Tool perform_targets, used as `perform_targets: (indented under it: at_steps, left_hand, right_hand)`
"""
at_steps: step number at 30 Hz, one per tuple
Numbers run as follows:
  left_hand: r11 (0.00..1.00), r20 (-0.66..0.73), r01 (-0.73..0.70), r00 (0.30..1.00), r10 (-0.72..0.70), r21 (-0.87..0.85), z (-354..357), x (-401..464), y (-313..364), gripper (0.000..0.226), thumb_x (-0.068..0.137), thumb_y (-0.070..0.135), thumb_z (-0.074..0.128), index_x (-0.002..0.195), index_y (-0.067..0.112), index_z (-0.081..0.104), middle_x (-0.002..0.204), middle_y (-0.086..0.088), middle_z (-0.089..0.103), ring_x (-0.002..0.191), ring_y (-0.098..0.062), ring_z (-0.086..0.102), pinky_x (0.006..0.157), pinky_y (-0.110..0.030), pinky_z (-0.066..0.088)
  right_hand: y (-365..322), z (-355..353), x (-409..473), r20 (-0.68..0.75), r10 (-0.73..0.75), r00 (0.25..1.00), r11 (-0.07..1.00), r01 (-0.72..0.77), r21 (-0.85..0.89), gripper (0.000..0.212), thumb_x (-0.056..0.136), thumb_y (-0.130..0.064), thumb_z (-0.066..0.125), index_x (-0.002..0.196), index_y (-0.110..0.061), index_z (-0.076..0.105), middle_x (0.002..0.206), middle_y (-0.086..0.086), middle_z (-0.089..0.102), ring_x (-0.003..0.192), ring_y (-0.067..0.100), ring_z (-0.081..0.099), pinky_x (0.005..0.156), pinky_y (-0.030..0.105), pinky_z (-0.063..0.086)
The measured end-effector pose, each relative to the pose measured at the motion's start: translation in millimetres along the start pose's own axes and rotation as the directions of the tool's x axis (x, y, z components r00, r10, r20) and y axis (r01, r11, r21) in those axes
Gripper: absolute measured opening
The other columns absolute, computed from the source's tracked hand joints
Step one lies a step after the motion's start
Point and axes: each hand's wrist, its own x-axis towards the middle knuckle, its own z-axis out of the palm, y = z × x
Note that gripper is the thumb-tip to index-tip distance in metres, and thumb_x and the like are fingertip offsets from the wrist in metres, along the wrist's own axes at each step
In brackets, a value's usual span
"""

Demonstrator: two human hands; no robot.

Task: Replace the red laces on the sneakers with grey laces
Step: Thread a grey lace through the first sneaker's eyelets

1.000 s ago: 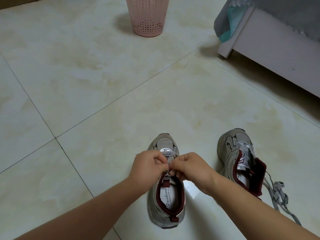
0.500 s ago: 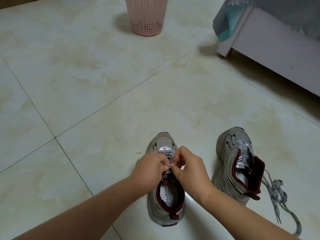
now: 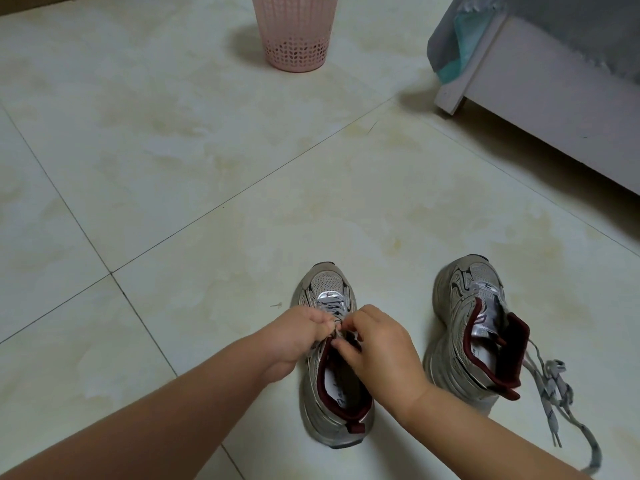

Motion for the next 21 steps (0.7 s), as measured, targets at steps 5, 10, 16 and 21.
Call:
perform_targets:
  at_steps: [5, 10, 16, 21]
  left_hand:
    - [0.984, -0.052, -0.088, 0.994, 0.097, 0.153, -14.9, 5.5, -6.7, 0.019, 0.083, -0.002, 0.060, 0.076, 0.016, 0.061, 0.065, 0.004, 0.056, 0.056, 0.000, 0.053, 0.057, -0.010, 0.041]
    - [0.838, -0.003, -0.225, 0.965, 0.261, 0.497, -23.1, 7.5, -5.0, 0.026, 0.071, 0.002, 0.074, 0.067, 0.023, 0.060, 0.055, 0.010, 0.051, 0.048, 0.005, 0.046, 0.055, -0.011, 0.038]
    - [0.532, 0.013, -0.289, 0.887, 0.462, 0.796, -22.0, 12.3, -1.7, 0.011, 0.077, 0.012, 0.068, 0.070, 0.017, 0.061, 0.076, 0.011, 0.054, 0.078, -0.007, 0.050, 0.073, -0.023, 0.038]
    - [0.175, -0.007, -0.113, 0.821, 0.571, 0.978, -28.8, 18.7, -5.1, 0.010, 0.091, 0.020, 0.048, 0.085, 0.025, 0.054, 0.096, 0.009, 0.052, 0.099, -0.014, 0.043, 0.081, -0.027, 0.024]
  right_hand:
    - [-1.1, -5.7, 5.9, 0.079, 0.151, 0.985, 0.968, -0.164, 0.190, 0.014, 0.085, -0.023, 0.062, 0.071, -0.022, 0.057, 0.076, -0.007, 0.055, 0.075, 0.012, 0.053, 0.068, 0.023, 0.038]
    - [-1.0, -18.6, 10.6, 0.260, 0.267, 0.928, 0.856, -0.352, 0.378, 0.027, 0.087, -0.014, 0.057, 0.062, -0.022, 0.048, 0.062, -0.009, 0.049, 0.057, 0.004, 0.041, 0.054, 0.016, 0.034]
    - [-0.6, -26.4, 7.6, 0.332, 0.266, 0.905, 0.892, -0.362, 0.271, 0.026, 0.088, -0.014, 0.056, 0.064, -0.021, 0.048, 0.061, -0.009, 0.047, 0.057, 0.005, 0.040, 0.055, 0.018, 0.033]
    - [4.4, -32.7, -4.0, 0.457, 0.265, 0.849, 0.914, -0.372, 0.161, 0.031, 0.089, -0.012, 0.052, 0.060, -0.022, 0.045, 0.060, -0.008, 0.044, 0.055, 0.005, 0.036, 0.053, 0.016, 0.032]
